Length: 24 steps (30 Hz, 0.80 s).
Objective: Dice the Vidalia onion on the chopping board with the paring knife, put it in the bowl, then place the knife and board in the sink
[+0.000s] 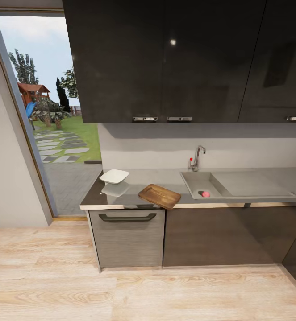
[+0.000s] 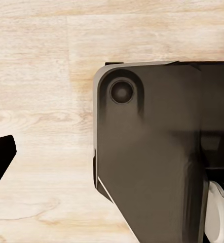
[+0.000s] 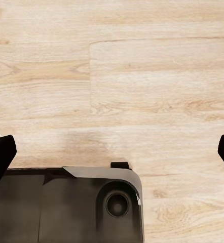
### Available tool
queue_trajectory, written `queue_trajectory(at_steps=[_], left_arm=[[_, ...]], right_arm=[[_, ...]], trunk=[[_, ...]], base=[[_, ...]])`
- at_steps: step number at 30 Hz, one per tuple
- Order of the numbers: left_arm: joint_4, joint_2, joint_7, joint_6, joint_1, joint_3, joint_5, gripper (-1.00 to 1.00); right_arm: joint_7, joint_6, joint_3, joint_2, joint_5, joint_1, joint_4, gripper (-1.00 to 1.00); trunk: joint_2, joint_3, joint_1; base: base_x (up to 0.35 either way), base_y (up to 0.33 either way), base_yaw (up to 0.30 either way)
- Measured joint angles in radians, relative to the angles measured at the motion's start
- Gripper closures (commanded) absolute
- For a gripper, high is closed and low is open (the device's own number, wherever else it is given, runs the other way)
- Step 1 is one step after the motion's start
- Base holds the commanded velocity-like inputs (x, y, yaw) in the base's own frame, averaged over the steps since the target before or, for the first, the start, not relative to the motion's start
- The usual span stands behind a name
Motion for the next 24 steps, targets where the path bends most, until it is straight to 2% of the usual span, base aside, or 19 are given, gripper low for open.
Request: queue_trajectory(at_steps=[24], left_arm=[[0.001,-0.001,0.000,0.001,0.000,0.000,0.000,-1.00]], right_arm=[[0.000,0.000,0.000,0.000,0.000,0.000,0.000,-1.00]], trunk=[[0.000,0.000,0.000]], base=[[0.000,0.000,0.000]])
